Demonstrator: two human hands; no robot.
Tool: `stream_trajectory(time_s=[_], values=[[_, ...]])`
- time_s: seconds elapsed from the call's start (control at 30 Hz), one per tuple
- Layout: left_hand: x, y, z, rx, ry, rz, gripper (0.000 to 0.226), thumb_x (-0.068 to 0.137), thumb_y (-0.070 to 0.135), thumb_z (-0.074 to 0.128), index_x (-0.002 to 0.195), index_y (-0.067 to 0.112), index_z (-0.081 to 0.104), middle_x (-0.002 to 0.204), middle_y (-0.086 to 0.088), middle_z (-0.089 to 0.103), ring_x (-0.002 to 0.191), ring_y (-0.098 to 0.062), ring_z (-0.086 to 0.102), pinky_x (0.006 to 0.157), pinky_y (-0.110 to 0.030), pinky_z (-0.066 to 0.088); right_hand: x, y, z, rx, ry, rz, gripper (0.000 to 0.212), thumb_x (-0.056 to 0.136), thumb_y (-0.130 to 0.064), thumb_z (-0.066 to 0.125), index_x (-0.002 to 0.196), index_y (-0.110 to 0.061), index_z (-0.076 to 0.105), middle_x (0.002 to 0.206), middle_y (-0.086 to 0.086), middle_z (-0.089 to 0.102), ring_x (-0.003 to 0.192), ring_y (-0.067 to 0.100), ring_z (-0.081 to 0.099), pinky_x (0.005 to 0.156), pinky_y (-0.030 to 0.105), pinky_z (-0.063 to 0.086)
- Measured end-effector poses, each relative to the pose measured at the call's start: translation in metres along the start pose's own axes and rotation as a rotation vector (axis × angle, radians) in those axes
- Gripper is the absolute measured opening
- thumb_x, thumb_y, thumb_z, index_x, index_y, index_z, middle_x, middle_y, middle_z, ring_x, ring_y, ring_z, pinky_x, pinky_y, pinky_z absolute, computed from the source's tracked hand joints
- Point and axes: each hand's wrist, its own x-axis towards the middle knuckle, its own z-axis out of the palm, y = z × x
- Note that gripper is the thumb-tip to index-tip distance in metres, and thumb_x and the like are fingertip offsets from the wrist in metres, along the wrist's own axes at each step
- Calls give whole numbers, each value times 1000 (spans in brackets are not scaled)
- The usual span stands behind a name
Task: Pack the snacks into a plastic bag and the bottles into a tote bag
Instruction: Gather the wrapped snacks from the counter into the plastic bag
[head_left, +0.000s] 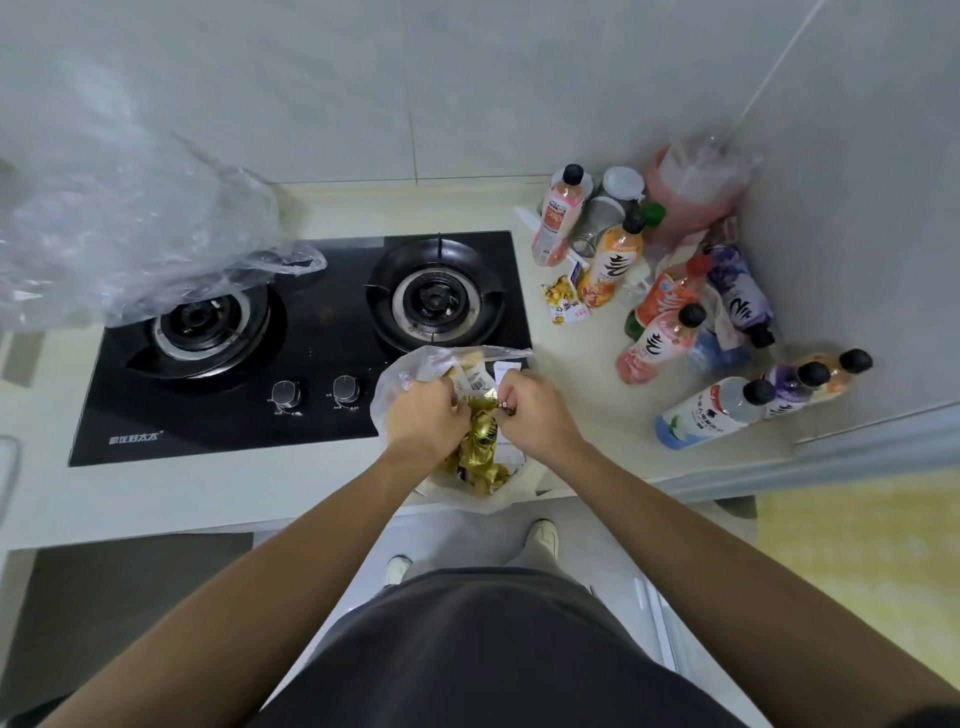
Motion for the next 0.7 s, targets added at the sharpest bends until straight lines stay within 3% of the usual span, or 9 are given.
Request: stream_trajectory(time_s=[0.2, 0.33, 0.53, 0.7], values=[[9, -1, -1, -83, 27, 28, 21, 94, 30, 52, 87, 15, 66, 76, -2, 68, 74, -26, 65, 62, -36, 53, -1, 10, -4, 166, -30, -56, 22, 83, -1, 70, 89, -21, 62, 87, -6, 65, 83, 10, 64, 76, 38, 59], [17, -1, -8, -84, 72, 22, 24, 96, 33, 52, 89, 15, 67, 80, -4, 69, 77, -27, 64, 61, -31, 46, 3, 9, -4, 244, -75, -73, 25, 83, 5, 68, 91, -18, 64, 91, -4, 67, 87, 8, 65, 78, 29, 59], [21, -9, -15, -74, 133, 29, 12, 91, 26, 55, 91, 20, 65, 88, -1, 67, 76, -25, 57, 65, -31, 44, 21, 0, 1, 275, -80, -85, 19, 88, -2, 73, 94, -18, 65, 94, -7, 67, 90, 4, 64, 80, 25, 55], [24, -14, -14, -75, 161, 76, 11, 90, 28, 56, 93, 19, 62, 91, 0, 65, 93, -26, 61, 69, -38, 54, 23, 0, -5, 236, -48, -117, 17, 89, -11, 75, 104, -16, 67, 102, -5, 66, 98, 10, 64, 89, 31, 57]])
